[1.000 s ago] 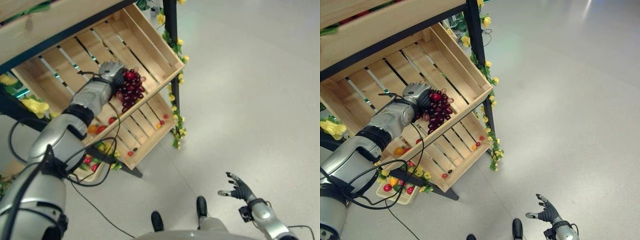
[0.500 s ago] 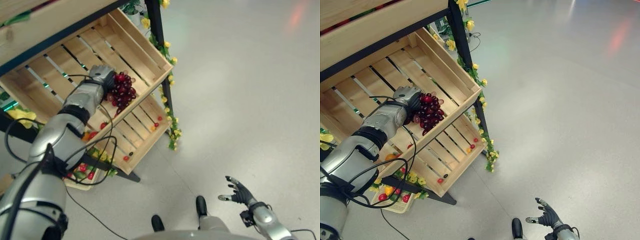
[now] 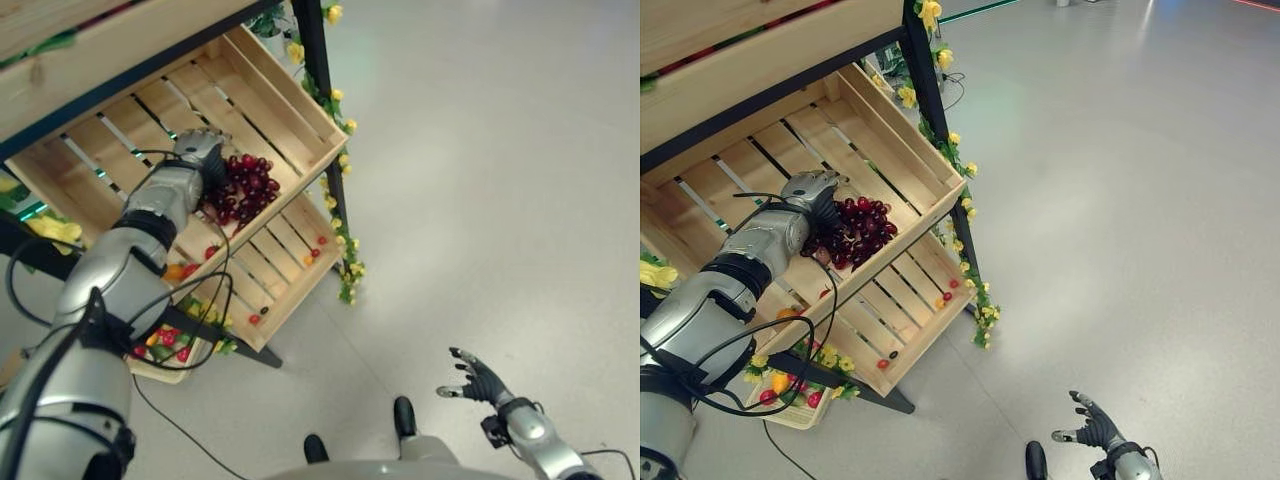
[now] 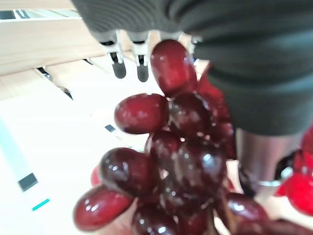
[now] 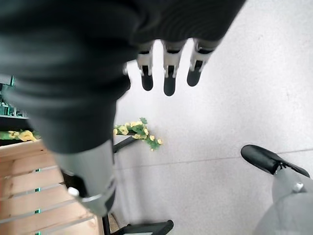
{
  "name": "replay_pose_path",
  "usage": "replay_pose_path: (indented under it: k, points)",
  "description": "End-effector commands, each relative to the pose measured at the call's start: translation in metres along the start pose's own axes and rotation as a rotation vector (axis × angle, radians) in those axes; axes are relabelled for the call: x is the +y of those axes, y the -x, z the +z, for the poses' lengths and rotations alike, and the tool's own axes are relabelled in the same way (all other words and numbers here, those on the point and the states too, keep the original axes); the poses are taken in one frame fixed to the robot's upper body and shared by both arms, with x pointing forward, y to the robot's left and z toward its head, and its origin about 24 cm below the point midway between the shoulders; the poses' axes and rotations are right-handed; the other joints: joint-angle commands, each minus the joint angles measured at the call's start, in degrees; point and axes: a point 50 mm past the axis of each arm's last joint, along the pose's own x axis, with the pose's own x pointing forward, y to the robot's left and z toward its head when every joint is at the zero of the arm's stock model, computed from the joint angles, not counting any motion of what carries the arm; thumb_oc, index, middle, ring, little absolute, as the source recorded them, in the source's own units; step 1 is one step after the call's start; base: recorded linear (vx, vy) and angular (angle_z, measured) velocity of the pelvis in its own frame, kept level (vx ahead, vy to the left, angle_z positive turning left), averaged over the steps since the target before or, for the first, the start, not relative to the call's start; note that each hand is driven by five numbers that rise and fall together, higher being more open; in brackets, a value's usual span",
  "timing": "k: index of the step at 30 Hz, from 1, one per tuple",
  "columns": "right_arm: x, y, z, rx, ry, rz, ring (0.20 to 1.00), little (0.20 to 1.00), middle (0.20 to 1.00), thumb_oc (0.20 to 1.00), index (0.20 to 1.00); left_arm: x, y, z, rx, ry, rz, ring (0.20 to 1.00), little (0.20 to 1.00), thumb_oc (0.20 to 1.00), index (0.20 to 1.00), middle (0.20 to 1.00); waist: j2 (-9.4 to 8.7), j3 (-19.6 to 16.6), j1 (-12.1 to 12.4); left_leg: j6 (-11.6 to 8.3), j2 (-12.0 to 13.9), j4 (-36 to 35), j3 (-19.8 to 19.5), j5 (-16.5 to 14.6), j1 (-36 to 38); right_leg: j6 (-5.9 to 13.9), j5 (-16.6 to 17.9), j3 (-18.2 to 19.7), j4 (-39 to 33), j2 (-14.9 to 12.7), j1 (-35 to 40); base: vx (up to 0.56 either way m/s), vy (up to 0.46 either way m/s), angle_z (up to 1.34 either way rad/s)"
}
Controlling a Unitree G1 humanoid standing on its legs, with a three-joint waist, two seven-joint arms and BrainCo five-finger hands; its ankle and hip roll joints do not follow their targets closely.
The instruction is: Pick up the fruits from the basket on one side to the basket on the other side
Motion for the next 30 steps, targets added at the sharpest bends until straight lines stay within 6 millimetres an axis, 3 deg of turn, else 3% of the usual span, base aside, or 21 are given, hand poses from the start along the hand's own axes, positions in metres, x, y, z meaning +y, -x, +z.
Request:
replay_pose_path:
  k: [1, 9, 16, 19, 20, 21, 22, 24, 26, 30]
  points:
    - [0.004, -0.002, 0.009, -0.051, 0.013, 0.013, 1.0, 1.0, 1.0, 1.0, 1.0, 0.028, 0.005, -0.048, 0.17, 0.004, 0.063, 1.0, 1.0, 1.0, 1.0, 1.0, -1.82, -2.23, -0.65, 0.96, -2.65, 0.95, 0.33, -2.02, 1.4, 7.05, -3.35, 0.26, 1.68, -1.78, 4.47, 0.0, 0.0, 0.0]
    - [0.004, -0.001, 0.005, -0.037, 0.018, 0.012, 1.0, 1.0, 1.0, 1.0, 1.0, 0.035, 0.003, -0.045, 0.15, -0.001, 0.079, 1.0, 1.0, 1.0, 1.0, 1.0, -1.86, -2.65, -0.25, 1.01, -2.76, 0.99, 0.22, -2.25, 1.77, 7.08, -3.52, -0.14, 1.72, -1.86, 4.99, 0.01, 0.0, 0.02]
    - [0.004, -0.001, 0.003, -0.025, 0.019, 0.007, 1.0, 1.0, 1.0, 1.0, 1.0, 0.071, -0.001, -0.022, 0.039, -0.005, 0.217, 1.0, 1.0, 1.0, 1.0, 1.0, -2.37, -3.16, 0.84, 1.01, -2.88, 1.15, -0.67, -2.44, 1.86, 7.1, -3.75, -0.98, 1.63, -1.95, 5.5, 0.01, -0.009, 0.07]
    - [0.001, -0.002, 0.002, -0.017, 0.018, -0.014, 1.0, 1.0, 1.0, 1.0, 1.0, 0.095, 0.0, 0.011, -0.1, 0.011, 0.331, 1.0, 1.0, 1.0, 1.0, 1.0, -3.01, -3.38, 2.01, 1.12, -3.04, 1.28, -1.5, -2.52, 1.8, 7.1, -3.94, -1.78, 1.6, -2.01, 5.94, 0.01, -0.013, 0.09]
    - [0.001, -0.002, 0.002, -0.017, 0.018, -0.014, 1.0, 1.0, 1.0, 1.0, 1.0, 0.096, 0.0, 0.011, -0.099, 0.011, 0.331, 1.0, 1.0, 1.0, 1.0, 1.0, -3.01, -3.37, 1.99, 1.12, -3.04, 1.3, -1.53, -2.53, 1.79, 7.1, -3.95, -1.81, 1.59, -2.01, 5.96, 0.0, -0.017, 0.12]
    - [-0.001, -0.004, 0.003, -0.015, 0.015, -0.028, 1.0, 1.0, 1.0, 1.0, 1.0, 0.11, 0.003, 0.031, -0.181, 0.036, 0.399, 1.0, 1.0, 1.0, 1.0, 1.0, -3.43, -3.49, 2.72, 1.18, -3.15, 1.54, -2.18, -2.57, 1.6, 7.07, -4.0, -2.24, 1.55, -2.03, 6.21, 0.0, -0.016, 0.18]
    - [-0.002, -0.004, 0.003, -0.012, 0.013, -0.034, 1.0, 1.0, 1.0, 1.0, 1.0, 0.115, 0.006, 0.039, -0.216, 0.043, 0.427, 1.0, 1.0, 1.0, 1.0, 1.0, -3.64, -3.51, 2.97, 1.2, -3.18, 1.62, -2.41, -2.59, 1.5, 7.06, -4.03, -2.4, 1.55, -2.06, 6.3, 0.0, -0.023, 0.33]
    - [-0.003, -0.004, 0.002, -0.007, 0.011, -0.039, 1.0, 1.0, 1.0, 1.0, 1.0, 0.119, 0.009, 0.045, -0.25, 0.058, 0.453, 1.0, 1.0, 1.0, 1.0, 1.0, -3.87, -3.58, 3.31, 1.24, -3.23, 1.69, -2.69, -2.64, 1.44, 7.05, -4.03, -2.56, 1.48, -2.03, 6.39, 0.0, -0.011, 0.21]
    - [-0.007, -0.005, 0.002, -0.002, 0.004, -0.059, 1.0, 1.0, 1.0, 1.0, 1.0, 0.13, 0.021, 0.07, -0.365, 0.122, 0.535, 1.0, 1.0, 1.0, 1.0, 1.0, -4.58, -3.71, 4.32, 1.31, -3.39, 1.89, -3.34, -2.76, 1.33, 6.96, -4.09, -3.05, 1.44, -2.03, 6.67, 0.0, -0.004, 0.02]
    - [-0.011, -0.003, 0.002, 0.003, 0.008, -0.069, 1.0, 1.0, 1.0, 1.0, 1.0, 0.133, 0.034, 0.088, -0.465, 0.184, 0.576, 1.0, 1.0, 1.0, 1.0, 1.0, -5.2, -4.05, 4.95, 1.42, -3.53, 2.16, -3.85, -3.04, 1.43, 6.88, -4.06, -3.39, 1.32, -2.08, 7.1, 0.01, 0.0, 0.12]
